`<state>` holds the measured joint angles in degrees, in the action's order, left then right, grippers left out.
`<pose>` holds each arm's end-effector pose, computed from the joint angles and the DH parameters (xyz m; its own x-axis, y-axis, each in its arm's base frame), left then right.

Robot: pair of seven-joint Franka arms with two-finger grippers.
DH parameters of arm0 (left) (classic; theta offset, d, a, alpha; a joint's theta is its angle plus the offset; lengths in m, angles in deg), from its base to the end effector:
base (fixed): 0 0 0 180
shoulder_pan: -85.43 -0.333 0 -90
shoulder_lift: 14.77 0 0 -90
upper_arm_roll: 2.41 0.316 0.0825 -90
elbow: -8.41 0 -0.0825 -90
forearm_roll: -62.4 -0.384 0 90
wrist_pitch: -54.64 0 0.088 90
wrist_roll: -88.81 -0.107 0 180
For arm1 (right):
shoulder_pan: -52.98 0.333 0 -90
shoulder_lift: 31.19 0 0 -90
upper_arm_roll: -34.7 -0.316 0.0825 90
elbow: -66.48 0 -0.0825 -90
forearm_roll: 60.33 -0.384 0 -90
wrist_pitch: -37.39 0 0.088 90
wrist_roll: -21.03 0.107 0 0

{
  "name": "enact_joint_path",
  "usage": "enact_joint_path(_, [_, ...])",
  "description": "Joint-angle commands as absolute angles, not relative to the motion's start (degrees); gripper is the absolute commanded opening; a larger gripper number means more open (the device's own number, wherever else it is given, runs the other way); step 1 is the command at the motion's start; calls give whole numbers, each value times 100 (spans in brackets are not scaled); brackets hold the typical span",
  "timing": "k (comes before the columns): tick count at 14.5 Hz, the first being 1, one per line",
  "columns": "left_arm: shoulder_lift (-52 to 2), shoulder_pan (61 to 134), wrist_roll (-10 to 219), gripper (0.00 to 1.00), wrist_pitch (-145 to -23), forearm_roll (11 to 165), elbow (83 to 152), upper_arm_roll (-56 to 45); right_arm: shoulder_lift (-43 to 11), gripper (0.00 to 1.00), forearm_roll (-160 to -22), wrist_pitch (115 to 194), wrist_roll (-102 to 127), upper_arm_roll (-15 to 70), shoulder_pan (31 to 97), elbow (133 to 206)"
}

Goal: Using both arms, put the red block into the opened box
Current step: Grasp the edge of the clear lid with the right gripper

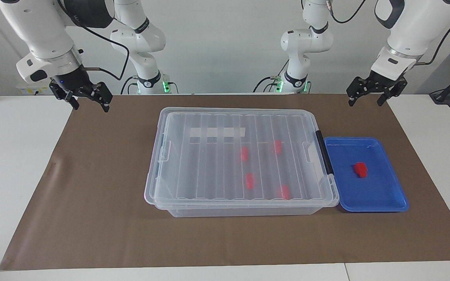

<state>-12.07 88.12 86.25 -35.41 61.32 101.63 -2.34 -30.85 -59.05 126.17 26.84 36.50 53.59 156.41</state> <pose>0.5389 -0.0226 0.6238 0.9959 -0.0903 -0.0090 -0.0904 -0.9957 -0.0184 0.5538 -0.0139 0.6200 0.9922 -0.1223 -0.0236 -0.1217 -0.9922 0.0250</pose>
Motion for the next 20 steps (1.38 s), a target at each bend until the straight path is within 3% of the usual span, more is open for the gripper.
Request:
enact_joint_path(1, [-1187,8886,8705,100,-3492,6161,10070,-179,-3224,100,-5990,12721,2543,3610,5307,15797])
enact_joint_path(8, [-1187,8886,8705,100,-3527,6169,10078,-179,-3321,100,-5998,13177,2604,3567,5360,16139])
enact_joint_path(13, [-1187,8886,8697,100,-3554,6161,10079,-179,-3277,100,-6236,14458,3033,3566,5973,16956])
enact_joint_path(20, [-1187,8877,8653,100,-3650,6187,10096,-179,-2645,100,-6236,15674,3527,3566,6634,17405])
